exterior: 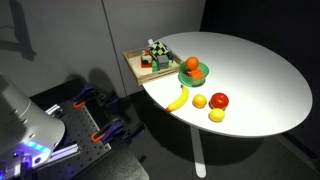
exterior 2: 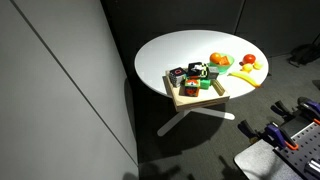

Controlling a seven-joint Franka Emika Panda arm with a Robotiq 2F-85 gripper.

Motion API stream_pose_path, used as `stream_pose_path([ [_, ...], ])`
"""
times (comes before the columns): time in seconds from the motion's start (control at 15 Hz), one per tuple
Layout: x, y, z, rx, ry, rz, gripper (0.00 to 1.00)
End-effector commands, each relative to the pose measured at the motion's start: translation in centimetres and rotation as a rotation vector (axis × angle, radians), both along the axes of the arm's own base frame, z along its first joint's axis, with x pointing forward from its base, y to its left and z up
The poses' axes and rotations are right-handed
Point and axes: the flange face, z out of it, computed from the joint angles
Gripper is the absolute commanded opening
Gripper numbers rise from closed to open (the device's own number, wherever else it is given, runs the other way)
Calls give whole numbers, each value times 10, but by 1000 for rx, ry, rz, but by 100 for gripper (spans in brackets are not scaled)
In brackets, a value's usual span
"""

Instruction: Remove the gray block from the wooden tray and place it on the table to the right of the wooden tray

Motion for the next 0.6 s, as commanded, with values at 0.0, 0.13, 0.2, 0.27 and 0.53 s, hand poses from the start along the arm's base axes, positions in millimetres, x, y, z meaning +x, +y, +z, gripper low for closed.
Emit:
stream_pose_path([
  [0.0, 20, 0, -6, 51, 18, -13, 100],
  [0.13, 32, -1, -13, 77, 22, -16, 100],
  [0.2, 39, -2, -17, 96, 22, -18, 100],
  [0.27, 44, -3, -20, 114, 20, -18, 100],
  [0.53, 71, -8, -32, 213, -1, -26, 100],
])
